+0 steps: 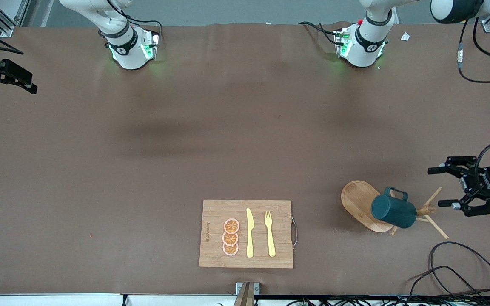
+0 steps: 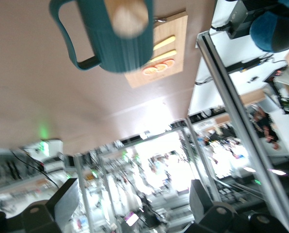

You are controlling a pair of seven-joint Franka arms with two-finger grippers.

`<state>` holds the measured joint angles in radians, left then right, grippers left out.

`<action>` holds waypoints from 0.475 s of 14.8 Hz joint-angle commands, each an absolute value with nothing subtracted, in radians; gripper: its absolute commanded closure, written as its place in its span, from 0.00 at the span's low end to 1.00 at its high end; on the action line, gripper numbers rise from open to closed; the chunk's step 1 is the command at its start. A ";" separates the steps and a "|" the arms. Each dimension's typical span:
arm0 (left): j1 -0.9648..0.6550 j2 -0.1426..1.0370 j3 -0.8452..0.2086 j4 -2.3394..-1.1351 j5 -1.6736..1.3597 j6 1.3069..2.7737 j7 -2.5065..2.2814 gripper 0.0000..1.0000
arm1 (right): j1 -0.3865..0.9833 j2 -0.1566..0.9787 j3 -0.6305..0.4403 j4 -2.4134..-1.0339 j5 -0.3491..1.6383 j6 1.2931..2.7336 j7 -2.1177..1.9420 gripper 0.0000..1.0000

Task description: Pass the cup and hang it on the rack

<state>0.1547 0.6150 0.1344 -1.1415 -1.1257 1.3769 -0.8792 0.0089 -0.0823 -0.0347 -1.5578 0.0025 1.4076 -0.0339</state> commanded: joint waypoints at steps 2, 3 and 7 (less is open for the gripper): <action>0.060 0.476 0.137 -1.167 -0.961 1.379 -0.891 0.00 | 0.008 -0.112 -0.021 -1.580 -0.037 1.411 -0.038 0.00; 0.031 0.450 0.137 -1.164 -0.900 1.379 -0.887 0.00 | 0.008 -0.112 -0.021 -1.580 -0.037 1.411 -0.037 0.00; -0.080 0.382 0.135 -1.160 -0.654 1.381 -0.798 0.00 | 0.005 -0.112 -0.025 -1.580 -0.023 1.413 -0.034 0.00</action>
<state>-0.0430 0.4206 0.1306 -1.1400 -0.7466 1.3760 -0.8643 0.0092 -0.0828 -0.0281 -1.5570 -0.0188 1.4078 -0.0338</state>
